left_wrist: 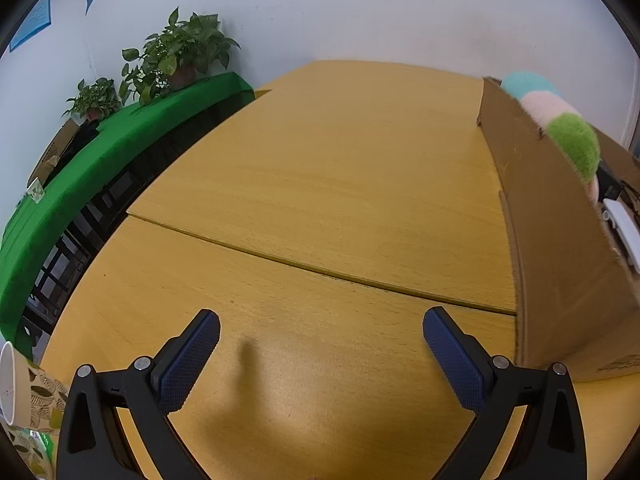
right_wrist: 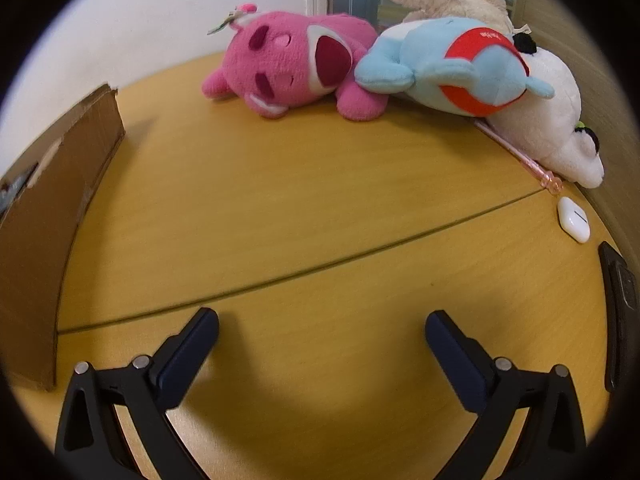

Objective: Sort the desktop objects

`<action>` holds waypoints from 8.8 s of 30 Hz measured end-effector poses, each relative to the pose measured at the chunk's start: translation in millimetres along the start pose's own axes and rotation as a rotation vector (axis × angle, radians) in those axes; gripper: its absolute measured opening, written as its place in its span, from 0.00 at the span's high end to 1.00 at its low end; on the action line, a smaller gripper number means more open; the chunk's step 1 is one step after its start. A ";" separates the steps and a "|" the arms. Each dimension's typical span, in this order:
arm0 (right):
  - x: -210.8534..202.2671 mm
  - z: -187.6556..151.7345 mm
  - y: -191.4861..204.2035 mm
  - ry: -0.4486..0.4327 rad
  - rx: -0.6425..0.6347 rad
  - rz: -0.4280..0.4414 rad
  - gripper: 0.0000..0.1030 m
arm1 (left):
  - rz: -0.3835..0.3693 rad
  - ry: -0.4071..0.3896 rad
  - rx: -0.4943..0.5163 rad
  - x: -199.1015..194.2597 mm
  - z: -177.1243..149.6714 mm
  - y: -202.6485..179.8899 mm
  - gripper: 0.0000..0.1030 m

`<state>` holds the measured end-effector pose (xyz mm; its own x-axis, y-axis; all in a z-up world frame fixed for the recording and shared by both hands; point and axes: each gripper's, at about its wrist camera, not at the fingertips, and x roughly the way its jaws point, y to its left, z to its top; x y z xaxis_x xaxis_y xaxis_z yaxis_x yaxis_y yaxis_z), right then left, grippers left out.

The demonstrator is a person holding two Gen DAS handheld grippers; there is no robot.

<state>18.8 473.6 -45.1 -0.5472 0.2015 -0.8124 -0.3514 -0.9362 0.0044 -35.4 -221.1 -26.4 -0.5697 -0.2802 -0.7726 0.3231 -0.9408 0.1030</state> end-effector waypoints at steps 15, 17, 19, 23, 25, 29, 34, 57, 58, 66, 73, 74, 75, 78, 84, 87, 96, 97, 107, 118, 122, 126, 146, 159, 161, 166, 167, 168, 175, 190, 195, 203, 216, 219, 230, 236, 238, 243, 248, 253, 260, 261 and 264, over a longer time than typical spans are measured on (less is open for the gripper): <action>-2.3 3.8 -6.5 0.001 -0.047 0.028 0.00 | -0.085 0.068 -0.026 24.8 4.7 -6.2 0.00; -1.5 5.3 -6.9 0.003 -0.047 0.028 0.00 | -0.084 0.068 -0.026 25.6 6.0 -7.0 0.00; -0.6 5.7 -6.2 0.003 -0.047 0.026 0.00 | -0.084 0.068 -0.027 26.0 5.3 -7.6 0.00; 1.2 7.2 -4.9 0.003 -0.047 0.024 0.00 | -0.085 0.066 -0.028 26.9 4.6 -7.4 0.00; 1.9 4.3 -4.0 0.000 -0.041 0.023 0.00 | -0.086 0.065 -0.028 27.3 3.9 -7.0 0.00; 2.6 2.5 -3.4 -0.002 -0.038 0.021 0.00 | -0.087 0.065 -0.028 27.7 3.8 -7.1 0.00; 3.2 1.4 -2.9 -0.003 -0.036 0.021 0.00 | -0.087 0.064 -0.029 28.1 3.3 -6.7 0.00; 4.4 0.2 -1.9 -0.005 -0.034 0.021 0.00 | -0.089 0.062 -0.030 28.7 2.9 -5.8 0.00; 4.7 0.2 -1.9 -0.005 -0.037 0.023 0.00 | -0.089 0.062 -0.030 28.7 2.8 -5.8 0.00; 4.5 -0.3 -2.1 -0.005 -0.038 0.024 0.00 | -0.090 0.062 -0.030 28.6 2.9 -5.8 0.00; 4.5 -0.6 -2.5 -0.005 -0.038 0.024 0.00 | -0.090 0.062 -0.030 28.9 4.1 -5.6 0.00; 4.5 -0.4 -2.5 -0.004 -0.038 0.025 0.00 | -0.090 0.062 -0.030 29.0 4.3 -5.7 0.00; 4.4 -0.5 -2.6 -0.004 -0.038 0.025 0.00 | -0.090 0.062 -0.030 29.1 3.8 -5.7 0.00; 3.0 -0.8 -3.5 -0.004 -0.038 0.025 0.00 | -0.090 0.061 -0.030 29.0 4.1 -5.6 0.00; 3.2 0.7 -2.4 -0.004 -0.039 0.025 0.00 | -0.090 0.061 -0.030 29.0 4.2 -5.5 0.00; 3.0 0.0 -1.3 -0.005 -0.039 0.024 0.00 | -0.090 0.061 -0.030 29.0 4.2 -5.4 0.00; 3.5 -0.1 -1.5 -0.005 -0.056 0.037 0.00 | -0.091 0.063 -0.030 29.0 5.1 -5.6 0.00; 3.2 -0.6 -1.5 -0.006 -0.056 0.038 0.00 | -0.091 0.062 -0.030 29.1 5.0 -5.6 0.00; 4.4 -1.4 -2.0 -0.006 -0.056 0.038 0.00 | -0.091 0.062 -0.030 29.5 5.2 -5.8 0.00; 4.6 -1.9 -2.2 -0.007 -0.056 0.039 0.00 | -0.091 0.061 -0.030 29.2 5.2 -5.3 0.00; 4.5 -2.1 -2.3 -0.007 -0.056 0.039 0.00 | -0.108 0.059 -0.008 29.2 5.6 -5.8 0.00; 4.7 -1.7 -2.1 -0.007 -0.060 0.042 0.00 | -0.108 0.059 -0.008 29.3 5.6 -5.7 0.00; 5.7 -1.3 -1.1 -0.005 -0.064 0.044 0.00 | -0.109 0.059 -0.007 29.3 5.9 -5.4 0.00; 6.0 -1.5 -1.1 -0.005 -0.064 0.044 0.00 | -0.109 0.057 -0.006 29.6 6.2 -5.4 0.00; 6.0 -1.6 -1.2 -0.005 -0.065 0.045 0.00 | -0.109 0.057 -0.006 29.8 6.1 -5.8 0.00; 6.0 -1.6 -1.1 -0.005 -0.065 0.045 0.00 | -0.109 0.057 -0.006 29.6 6.3 -5.4 0.00; 6.1 -1.8 -1.2 -0.005 -0.065 0.045 0.00 | -0.109 0.057 -0.006 29.7 6.3 -5.5 0.00; 6.0 -1.8 -1.2 -0.005 -0.065 0.045 0.00 | -0.109 0.057 -0.006 29.6 6.3 -5.3 0.00; 6.0 -1.6 -1.2 -0.005 -0.065 0.045 0.00 | -0.110 0.056 -0.005 29.6 6.4 -5.3 0.00; -142.8 -60.0 31.7 -0.289 -0.299 0.139 0.01 | -0.100 0.034 0.124 -27.9 -15.9 -14.1 0.00; -252.7 -91.6 42.1 -0.516 -0.308 0.394 0.01 | -0.238 -0.206 0.142 -170.5 -41.6 -7.3 0.00; -276.6 -149.3 117.6 -0.266 -0.387 0.751 0.01 | -0.560 -0.312 0.215 -298.8 -108.6 -32.4 0.00; -284.7 -251.8 203.0 -0.094 -0.647 0.832 0.01 | -0.881 0.161 0.206 -201.3 -142.4 -128.8 0.00; -279.5 -255.3 211.5 -0.079 -0.672 0.802 0.01 | -0.873 0.220 0.263 -187.6 -147.8 -145.4 0.02; -252.3 -266.8 247.8 0.037 -0.737 0.719 0.03 | -0.905 0.213 0.294 -176.2 -160.2 -155.8 0.23; -262.9 -262.5 246.9 0.013 -0.761 0.731 0.11 | -0.878 0.171 0.267 -193.6 -155.9 -149.5 0.30; -274.3 -257.2 245.3 -0.031 -0.771 0.742 0.12 | -0.887 0.132 0.254 -207.8 -146.5 -142.5 0.30; -311.9 -224.7 238.7 -0.185 -0.777 0.787 0.14 | -0.900 -0.003 0.241 -249.1 -106.8 -134.7 0.30; -344.8 -162.0 242.2 -0.369 -0.793 0.800 0.14 | -0.891 -0.176 0.264 -291.0 -35.2 -142.8 0.30; -374.2 -97.4 252.0 -0.531 -0.818 0.783 0.14 | -0.889 -0.321 0.301 -328.2 37.3 -150.9 0.30; -384.3 -12.0 273.8 -0.618 -0.782 0.822 0.14 | -0.848 -0.421 0.346 -346.0 130.2 -168.9 0.30; -380.8 -0.2 280.3 -0.621 -0.780 0.828 0.14 | -0.841 -0.424 0.346 -344.8 139.2 -170.5 0.30; -365.3 27.3 306.8 -0.602 -0.778 0.844 0.14 | -0.804 -0.414 0.341 -330.0 167.4 -180.5 0.30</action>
<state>90.2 120.6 268.9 -0.7070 -0.6227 -0.3353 0.6874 -0.7164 -0.1190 -32.2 9.3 314.8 -0.7673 0.4882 -0.4158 -0.4795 -0.8673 -0.1336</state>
